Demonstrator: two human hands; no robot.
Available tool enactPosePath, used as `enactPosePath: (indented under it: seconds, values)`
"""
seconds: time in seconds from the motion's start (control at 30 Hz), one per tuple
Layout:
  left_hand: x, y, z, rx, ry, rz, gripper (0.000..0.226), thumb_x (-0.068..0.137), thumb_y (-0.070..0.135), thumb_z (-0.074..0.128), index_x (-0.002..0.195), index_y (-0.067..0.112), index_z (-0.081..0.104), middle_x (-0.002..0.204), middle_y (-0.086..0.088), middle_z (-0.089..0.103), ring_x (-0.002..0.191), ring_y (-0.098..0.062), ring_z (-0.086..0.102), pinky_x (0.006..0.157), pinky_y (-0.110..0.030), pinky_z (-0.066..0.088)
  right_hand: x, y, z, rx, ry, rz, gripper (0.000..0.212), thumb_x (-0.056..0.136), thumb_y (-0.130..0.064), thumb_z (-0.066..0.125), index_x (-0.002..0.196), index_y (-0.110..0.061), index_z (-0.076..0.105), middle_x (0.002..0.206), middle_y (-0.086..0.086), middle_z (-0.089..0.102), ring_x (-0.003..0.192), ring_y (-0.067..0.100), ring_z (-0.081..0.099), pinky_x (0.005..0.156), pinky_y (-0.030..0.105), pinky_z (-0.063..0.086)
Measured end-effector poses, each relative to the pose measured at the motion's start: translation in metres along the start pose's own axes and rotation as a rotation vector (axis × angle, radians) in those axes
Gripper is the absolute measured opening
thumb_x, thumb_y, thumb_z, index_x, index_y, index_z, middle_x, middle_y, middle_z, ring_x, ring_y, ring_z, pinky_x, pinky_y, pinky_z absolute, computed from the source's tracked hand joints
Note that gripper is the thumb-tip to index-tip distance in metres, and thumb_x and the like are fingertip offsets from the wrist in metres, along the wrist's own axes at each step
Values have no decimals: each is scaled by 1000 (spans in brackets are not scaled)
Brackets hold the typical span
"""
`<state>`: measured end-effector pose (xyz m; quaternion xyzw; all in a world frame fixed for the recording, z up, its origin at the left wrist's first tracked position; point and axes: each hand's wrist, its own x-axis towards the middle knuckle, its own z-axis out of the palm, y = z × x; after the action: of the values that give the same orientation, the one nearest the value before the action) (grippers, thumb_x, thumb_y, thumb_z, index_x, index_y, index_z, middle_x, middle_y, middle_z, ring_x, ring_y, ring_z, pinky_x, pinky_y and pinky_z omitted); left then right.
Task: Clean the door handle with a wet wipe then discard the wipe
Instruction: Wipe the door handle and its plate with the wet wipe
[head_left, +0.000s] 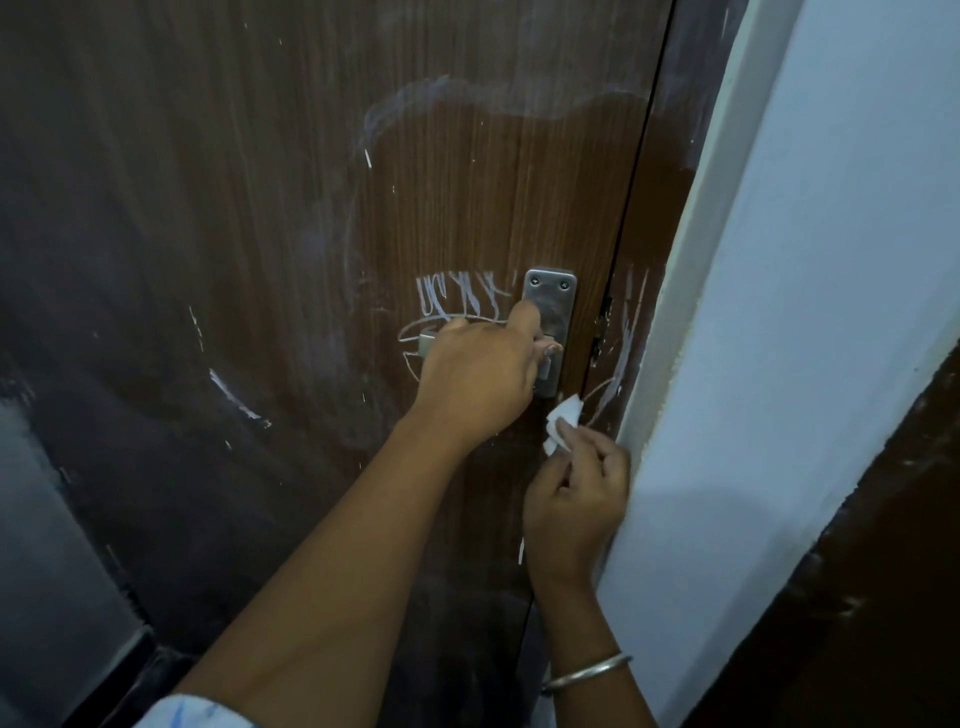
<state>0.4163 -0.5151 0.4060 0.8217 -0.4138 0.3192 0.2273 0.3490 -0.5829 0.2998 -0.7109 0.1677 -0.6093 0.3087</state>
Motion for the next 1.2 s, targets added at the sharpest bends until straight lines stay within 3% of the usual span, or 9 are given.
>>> enactPosePath:
  seconds: [0.2,0.3,0.47,0.6,0.73,0.87,1.0,1.1,1.2]
  values:
    - [0,-2,2,2,1,-3,15,96,31,40,95,18,48,54,14,33,48,1,29,66,-30,24,0,10,16,98,-19,194,17,77,6,69,95,6,70,89,21,63,79,24,62,72,17,47]
    - [1,-2,3,11,6,5,15,96,30,40,94,16,48,57,13,38,49,-7,34,66,-30,24,6,6,20,99,2,170,16,75,8,69,91,6,71,80,20,62,72,19,57,71,14,44]
    - [1,-2,4,11,12,-1,14,96,29,42,94,17,48,56,13,37,48,-4,30,66,-30,25,24,4,25,110,55,108,12,76,5,71,88,4,73,79,16,64,72,11,56,72,-2,37]
    - [0,-3,5,4,10,-11,13,95,30,41,94,18,47,55,15,32,49,3,27,66,-28,22,4,11,20,89,-5,125,6,78,3,70,83,4,72,77,18,64,68,20,61,68,1,38]
    - [1,-3,3,-4,-2,5,13,95,29,40,95,17,46,57,13,38,49,-2,30,67,-30,24,9,11,22,97,46,187,5,78,3,70,82,3,72,78,17,64,70,12,55,66,13,44]
    - [1,-2,3,16,10,10,13,96,28,41,95,16,46,61,10,46,52,-10,38,67,-30,24,29,5,24,77,83,125,4,79,2,69,78,-1,66,77,13,62,67,9,50,62,2,36]
    - [0,-3,5,28,15,1,14,96,29,40,96,16,46,63,7,50,54,-12,41,67,-30,24,12,8,19,135,45,206,11,83,-6,67,89,-4,58,83,6,63,73,20,62,61,21,48]
    - [0,-2,4,29,9,-1,16,96,29,39,97,16,47,64,7,50,54,-12,41,67,-30,23,21,-1,20,196,116,280,17,85,-11,67,93,-12,51,87,0,60,76,18,64,59,18,50]
    - [0,-2,3,29,4,7,16,96,28,40,98,14,48,65,6,52,56,-13,42,66,-30,23,44,-13,19,171,135,148,12,88,-10,61,97,-12,52,93,5,65,78,16,66,59,10,50]
